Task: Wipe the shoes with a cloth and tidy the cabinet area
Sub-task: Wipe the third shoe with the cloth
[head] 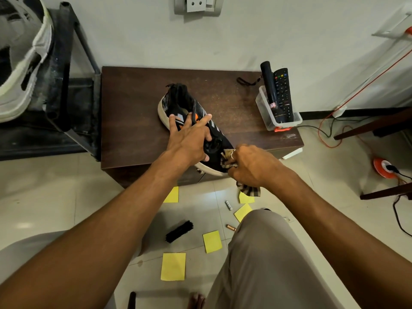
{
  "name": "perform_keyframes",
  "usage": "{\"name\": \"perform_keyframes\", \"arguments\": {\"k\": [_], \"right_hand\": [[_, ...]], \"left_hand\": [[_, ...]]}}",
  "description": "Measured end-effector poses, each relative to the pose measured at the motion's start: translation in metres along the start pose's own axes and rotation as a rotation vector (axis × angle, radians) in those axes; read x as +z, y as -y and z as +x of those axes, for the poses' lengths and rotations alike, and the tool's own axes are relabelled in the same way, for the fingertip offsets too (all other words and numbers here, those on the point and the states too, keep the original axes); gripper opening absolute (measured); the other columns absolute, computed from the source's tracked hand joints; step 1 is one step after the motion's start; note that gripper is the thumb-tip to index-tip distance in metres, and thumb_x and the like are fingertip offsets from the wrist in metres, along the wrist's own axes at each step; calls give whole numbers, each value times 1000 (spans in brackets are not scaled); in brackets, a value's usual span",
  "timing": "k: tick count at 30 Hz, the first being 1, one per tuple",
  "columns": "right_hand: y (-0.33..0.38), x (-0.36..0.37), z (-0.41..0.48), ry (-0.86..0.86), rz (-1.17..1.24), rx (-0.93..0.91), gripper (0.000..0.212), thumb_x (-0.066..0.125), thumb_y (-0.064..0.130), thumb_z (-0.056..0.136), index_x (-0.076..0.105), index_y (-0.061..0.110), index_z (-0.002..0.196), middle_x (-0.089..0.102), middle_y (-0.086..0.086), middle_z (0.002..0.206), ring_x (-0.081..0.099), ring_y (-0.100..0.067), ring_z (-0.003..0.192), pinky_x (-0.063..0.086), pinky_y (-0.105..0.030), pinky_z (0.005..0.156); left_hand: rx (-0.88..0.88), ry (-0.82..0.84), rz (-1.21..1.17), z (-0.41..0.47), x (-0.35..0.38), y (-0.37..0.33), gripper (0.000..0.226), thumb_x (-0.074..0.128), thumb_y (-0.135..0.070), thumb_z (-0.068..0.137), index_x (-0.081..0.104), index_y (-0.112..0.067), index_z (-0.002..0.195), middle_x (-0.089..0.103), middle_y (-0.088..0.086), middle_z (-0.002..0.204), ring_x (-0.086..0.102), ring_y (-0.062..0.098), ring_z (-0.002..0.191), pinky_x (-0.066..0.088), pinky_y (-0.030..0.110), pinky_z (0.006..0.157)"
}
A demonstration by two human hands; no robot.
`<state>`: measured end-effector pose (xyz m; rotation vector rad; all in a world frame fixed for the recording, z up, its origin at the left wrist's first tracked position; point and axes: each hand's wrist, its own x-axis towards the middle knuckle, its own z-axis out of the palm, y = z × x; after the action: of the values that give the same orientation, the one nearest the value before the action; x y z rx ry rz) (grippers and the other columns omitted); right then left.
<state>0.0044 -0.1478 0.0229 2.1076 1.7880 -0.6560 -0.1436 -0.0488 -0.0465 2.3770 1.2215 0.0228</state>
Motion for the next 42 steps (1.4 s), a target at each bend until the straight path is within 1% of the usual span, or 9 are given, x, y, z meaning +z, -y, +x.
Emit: {"name": "perform_keyframes", "arguments": {"k": [4, 10, 14, 17, 20, 28, 33, 40, 42], "right_hand": [[14, 9, 14, -138, 52, -113, 35, 63, 33, 93, 63, 13, 121, 51, 0, 109, 57, -22, 89, 47, -34, 73], [7, 12, 6, -57, -60, -150, 35, 64, 31, 96, 59, 10, 124, 55, -1, 108, 54, -18, 85, 41, -26, 65], [-2, -7, 6, 2, -110, -125, 36, 63, 30, 95, 55, 12, 125, 55, 0, 99, 56, -20, 86, 44, -31, 73], [4, -1, 16, -136, -51, -147, 37, 62, 32, 95, 55, 12, 126, 57, -4, 111, 51, -20, 85, 43, -34, 73], [8, 21, 21, -106, -51, -190, 35, 61, 31, 95, 61, 11, 124, 55, -4, 124, 56, -23, 92, 45, -35, 74], [-5, -19, 14, 69, -68, -143, 21, 61, 27, 94, 61, 17, 113, 63, 0, 93, 60, -19, 83, 47, -32, 71], [14, 15, 23, -92, -5, -315, 27, 61, 28, 97, 68, 12, 117, 49, -1, 124, 57, -23, 98, 48, -35, 78], [-12, -5, 22, 73, -71, -280, 30, 62, 29, 93, 63, 19, 122, 62, 0, 108, 59, -17, 88, 52, -36, 76], [-9, -7, 22, 12, -27, -304, 28, 62, 26, 94, 65, 19, 121, 57, 4, 110, 57, -18, 90, 47, -34, 77]], "left_hand": [[0, 5, -15, -1, -1, -1, 39, 88, -32, 73, 62, -36, 102, 12, -17, 168, 3, 25, 157, -13, 66, 115], [2, 18, -22, -2, -1, 0, 39, 85, -24, 79, 62, -34, 109, 8, -16, 168, -1, 24, 157, -16, 65, 117], [-5, 21, -32, -1, -3, 0, 38, 82, -19, 81, 62, -35, 108, 8, -16, 168, -2, 24, 157, -16, 65, 115], [-10, 17, -31, -1, -3, -1, 37, 74, -10, 85, 58, -37, 104, 8, -16, 168, -2, 24, 157, -15, 66, 116], [-11, -10, -25, -1, -1, -2, 44, 68, 0, 84, 55, -38, 101, 9, -15, 168, -2, 24, 157, -16, 64, 116], [-16, 3, -56, -1, -5, 1, 45, 64, 5, 84, 60, -34, 106, 9, -16, 168, -3, 25, 157, -17, 64, 116], [-14, 38, -50, 1, -8, 2, 42, 62, 3, 86, 62, -35, 104, 8, -16, 169, -2, 24, 157, -16, 64, 115], [-18, 27, -57, -1, -10, 0, 46, 68, 4, 84, 63, -31, 113, 9, -15, 169, -2, 23, 157, -17, 63, 116], [-10, 39, -63, 0, -11, 1, 45, 65, 4, 85, 63, -33, 111, 9, -16, 168, -1, 24, 157, -16, 63, 116]]}}
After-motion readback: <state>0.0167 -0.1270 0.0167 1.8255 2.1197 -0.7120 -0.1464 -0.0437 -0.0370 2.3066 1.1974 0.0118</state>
